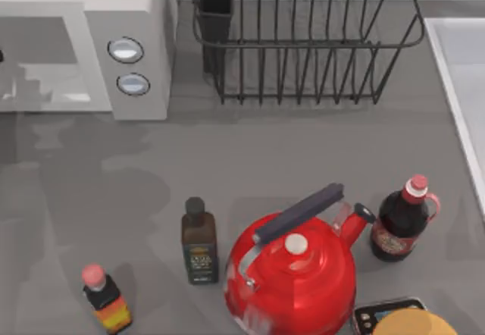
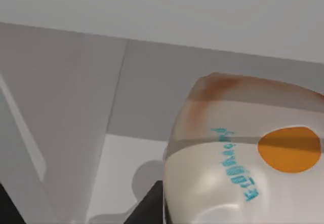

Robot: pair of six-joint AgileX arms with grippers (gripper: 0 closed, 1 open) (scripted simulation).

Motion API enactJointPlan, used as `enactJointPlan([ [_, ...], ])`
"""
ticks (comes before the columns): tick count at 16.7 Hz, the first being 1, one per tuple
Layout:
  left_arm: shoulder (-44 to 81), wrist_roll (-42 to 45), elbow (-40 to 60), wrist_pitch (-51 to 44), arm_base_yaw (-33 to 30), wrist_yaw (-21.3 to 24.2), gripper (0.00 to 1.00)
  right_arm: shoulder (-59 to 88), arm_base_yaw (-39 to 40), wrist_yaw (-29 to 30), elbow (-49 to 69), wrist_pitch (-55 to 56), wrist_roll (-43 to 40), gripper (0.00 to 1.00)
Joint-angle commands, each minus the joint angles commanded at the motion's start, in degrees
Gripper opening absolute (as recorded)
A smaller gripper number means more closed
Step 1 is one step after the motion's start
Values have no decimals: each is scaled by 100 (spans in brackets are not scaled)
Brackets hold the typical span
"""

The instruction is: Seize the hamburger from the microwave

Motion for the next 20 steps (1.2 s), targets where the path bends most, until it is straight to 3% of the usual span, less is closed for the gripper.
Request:
enactJointPlan([
  [6, -19, -10, -16, 13, -98, -87, 0, 0, 0, 0, 0, 0, 0, 100],
  [9, -180, -124, -87, 112, -668, -562, 0, 0, 0, 0, 0, 0, 0, 100],
  [15, -711, -448, -328, 379, -2525, -1941, 0, 0, 0, 0, 0, 0, 0, 100],
  [17, -839, -514, -388, 429, -2808, -2207, 0, 0, 0, 0, 0, 0, 0, 100],
  [20, -867, -528, -401, 439, -2860, -2258, 0, 0, 0, 0, 0, 0, 0, 100],
])
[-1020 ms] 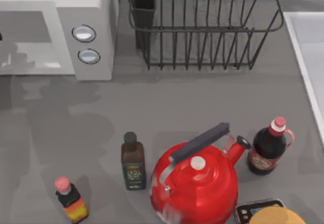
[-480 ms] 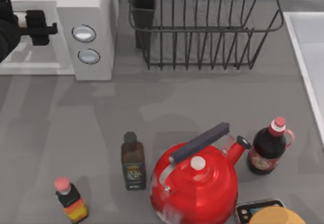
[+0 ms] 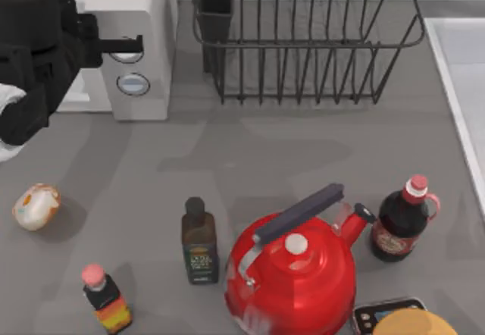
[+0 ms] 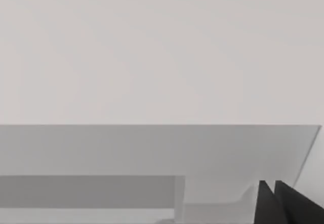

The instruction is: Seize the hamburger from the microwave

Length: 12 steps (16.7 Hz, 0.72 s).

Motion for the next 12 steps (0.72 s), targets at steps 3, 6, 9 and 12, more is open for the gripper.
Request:
enactJointPlan([
  [3, 48, 22, -52, -1, 50, -16, 0, 0, 0, 0, 0, 0, 0, 100],
  [6, 438, 17, -140, 401, 36, -14, 0, 0, 0, 0, 0, 0, 0, 100],
  [9, 1152, 10, -312, 1338, 15, -7, 0, 0, 0, 0, 0, 0, 0, 100],
  [12, 1902, 5, -556, 2529, 3, 11, 0, 0, 0, 0, 0, 0, 0, 100],
])
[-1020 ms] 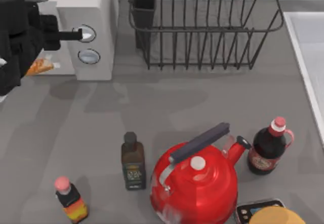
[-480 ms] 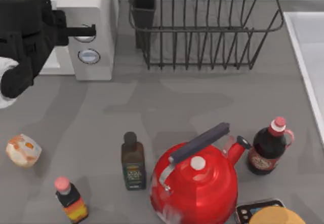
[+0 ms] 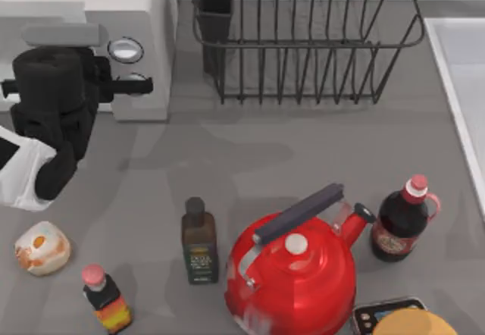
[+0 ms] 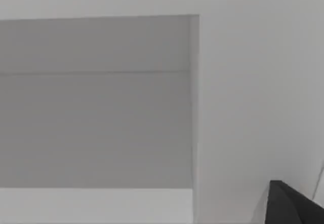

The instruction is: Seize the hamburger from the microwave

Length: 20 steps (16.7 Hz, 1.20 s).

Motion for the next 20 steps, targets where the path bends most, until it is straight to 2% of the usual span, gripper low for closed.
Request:
enactJointPlan([
  [4, 684, -3, -287, 922, -2, 28, 0, 0, 0, 0, 0, 0, 0, 100],
  [9, 765, -3, -323, 1017, -2, 31, 0, 0, 0, 0, 0, 0, 0, 100],
  [20, 765, -3, -323, 1017, -2, 31, 83, 0, 0, 0, 0, 0, 0, 100],
])
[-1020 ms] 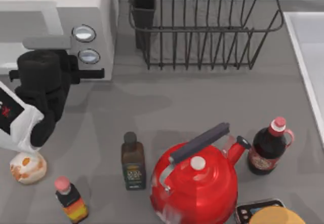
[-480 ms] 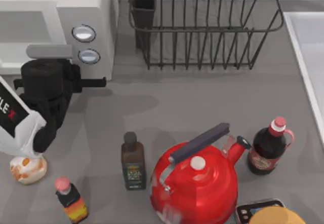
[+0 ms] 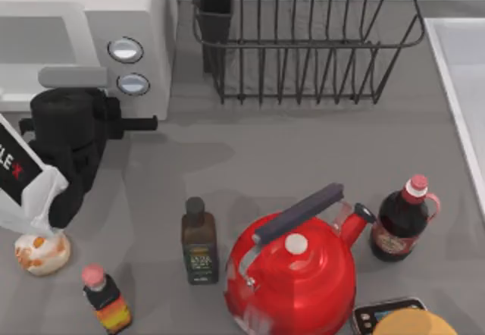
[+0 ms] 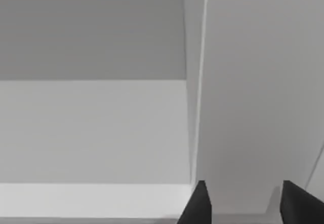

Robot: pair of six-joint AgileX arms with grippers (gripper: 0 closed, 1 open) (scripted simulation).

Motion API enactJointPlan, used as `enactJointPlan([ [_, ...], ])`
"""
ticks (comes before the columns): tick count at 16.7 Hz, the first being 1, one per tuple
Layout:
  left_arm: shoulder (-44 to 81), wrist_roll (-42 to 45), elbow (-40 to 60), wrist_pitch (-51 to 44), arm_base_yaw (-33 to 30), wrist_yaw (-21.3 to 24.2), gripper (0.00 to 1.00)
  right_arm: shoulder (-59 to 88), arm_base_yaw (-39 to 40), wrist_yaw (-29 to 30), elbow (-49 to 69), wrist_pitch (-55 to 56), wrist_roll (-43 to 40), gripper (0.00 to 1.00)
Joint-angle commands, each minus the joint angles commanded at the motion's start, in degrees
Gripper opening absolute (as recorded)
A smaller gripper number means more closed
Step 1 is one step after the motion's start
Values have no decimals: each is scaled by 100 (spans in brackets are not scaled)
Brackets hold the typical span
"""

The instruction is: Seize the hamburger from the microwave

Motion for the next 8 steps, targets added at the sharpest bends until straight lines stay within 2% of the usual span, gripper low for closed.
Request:
enactJointPlan([
  [2, 0, 0, 0, 0, 0, 0, 98, 0, 0, 0, 0, 0, 0, 100],
  [8, 0, 0, 0, 0, 0, 0, 100, 0, 0, 0, 0, 0, 0, 100],
])
